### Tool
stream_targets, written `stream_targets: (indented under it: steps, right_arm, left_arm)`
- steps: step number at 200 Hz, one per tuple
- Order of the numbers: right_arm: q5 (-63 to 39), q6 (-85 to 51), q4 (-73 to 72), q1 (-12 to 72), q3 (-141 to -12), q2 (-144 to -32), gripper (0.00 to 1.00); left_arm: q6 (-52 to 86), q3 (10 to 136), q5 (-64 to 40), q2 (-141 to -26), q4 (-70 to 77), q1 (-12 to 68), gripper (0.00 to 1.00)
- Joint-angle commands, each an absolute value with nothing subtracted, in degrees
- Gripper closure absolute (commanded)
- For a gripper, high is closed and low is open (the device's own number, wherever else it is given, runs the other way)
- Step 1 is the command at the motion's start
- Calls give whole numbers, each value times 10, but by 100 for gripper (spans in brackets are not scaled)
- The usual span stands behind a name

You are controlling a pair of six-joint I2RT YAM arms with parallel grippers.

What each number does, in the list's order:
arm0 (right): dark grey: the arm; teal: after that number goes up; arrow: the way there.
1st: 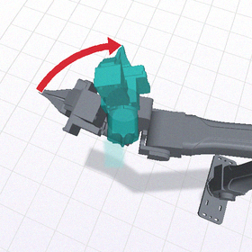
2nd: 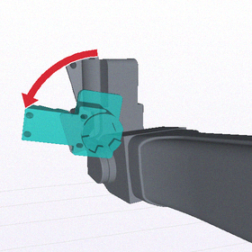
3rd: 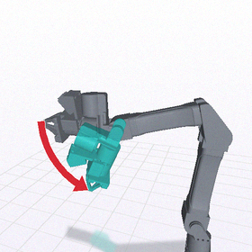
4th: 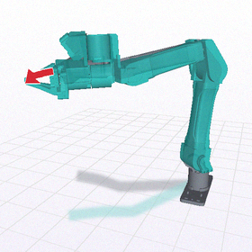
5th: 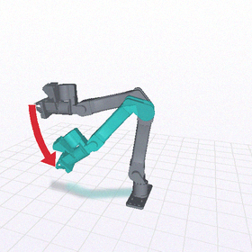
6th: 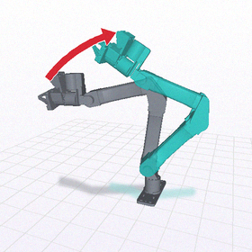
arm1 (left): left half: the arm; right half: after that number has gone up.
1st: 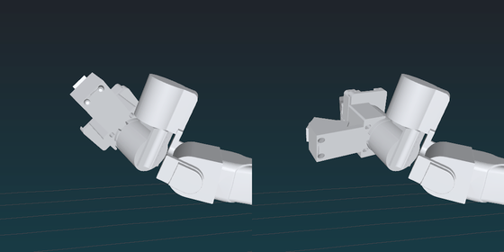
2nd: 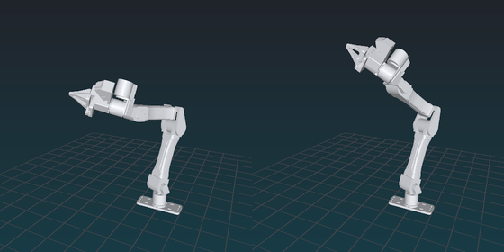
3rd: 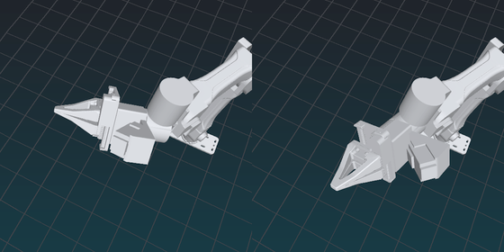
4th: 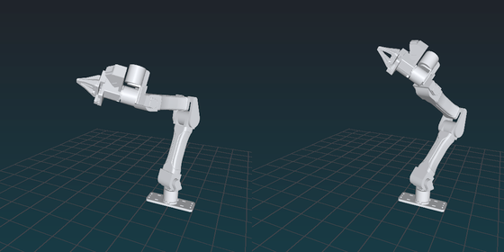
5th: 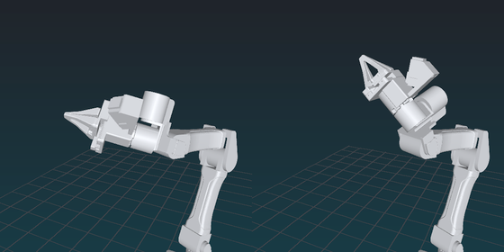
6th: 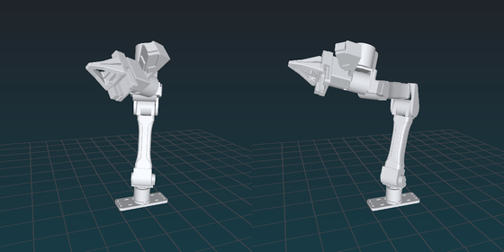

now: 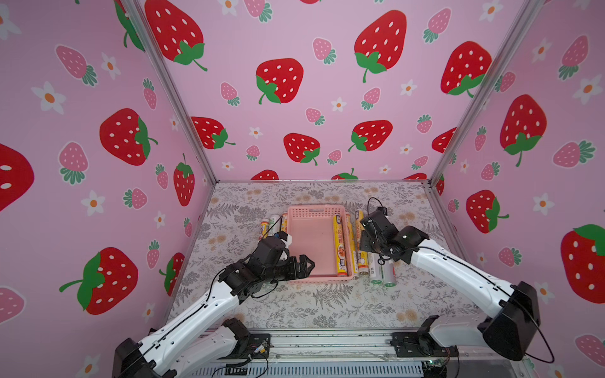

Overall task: Put the plastic wrap into the basket
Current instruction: Pick up the plastic wrap from the center of the board.

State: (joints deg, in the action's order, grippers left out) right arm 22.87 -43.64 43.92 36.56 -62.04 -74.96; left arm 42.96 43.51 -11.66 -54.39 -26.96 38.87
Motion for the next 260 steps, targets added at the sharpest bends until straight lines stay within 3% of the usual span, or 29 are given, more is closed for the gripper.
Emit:
stream_targets:
  steps: [1,69,260]
  right_arm:
    - [246,-473,460,325,-558,-706,32]
    - [158,-439,380,216,-501,-745,31]
    - [70,-396,290,114,-469,-883,32]
  left_arm:
    - [441,457,-87,-562,-255,411,0]
    - [438,457,-55,-574,-262,435,0]
    - [424,455,-58,-602,-250,439,0]
